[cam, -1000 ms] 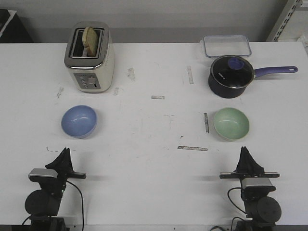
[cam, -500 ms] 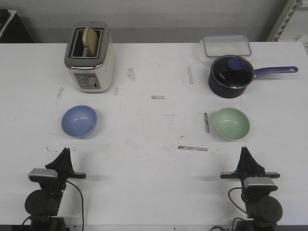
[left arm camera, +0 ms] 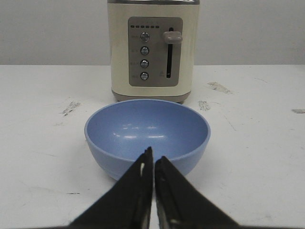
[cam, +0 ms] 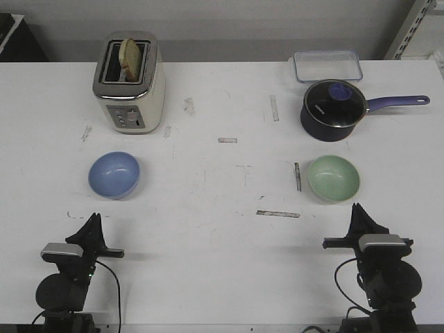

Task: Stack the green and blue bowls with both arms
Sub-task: 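Move the right gripper forward and grasp the rim of the pale green bowl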

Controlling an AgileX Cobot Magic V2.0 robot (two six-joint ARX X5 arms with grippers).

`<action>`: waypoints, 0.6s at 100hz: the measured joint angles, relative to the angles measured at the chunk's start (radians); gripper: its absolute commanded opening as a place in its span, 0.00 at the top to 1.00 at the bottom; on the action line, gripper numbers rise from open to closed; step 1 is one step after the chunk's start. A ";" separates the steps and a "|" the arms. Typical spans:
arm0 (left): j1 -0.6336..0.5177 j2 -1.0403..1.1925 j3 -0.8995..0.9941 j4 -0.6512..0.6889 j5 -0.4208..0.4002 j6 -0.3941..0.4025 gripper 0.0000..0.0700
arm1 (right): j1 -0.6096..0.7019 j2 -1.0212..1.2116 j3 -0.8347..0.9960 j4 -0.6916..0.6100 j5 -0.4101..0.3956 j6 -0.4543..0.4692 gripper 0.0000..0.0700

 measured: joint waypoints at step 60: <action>0.000 0.000 0.000 0.000 0.000 0.000 1.00 | 0.000 0.623 0.547 -0.457 0.000 0.074 0.99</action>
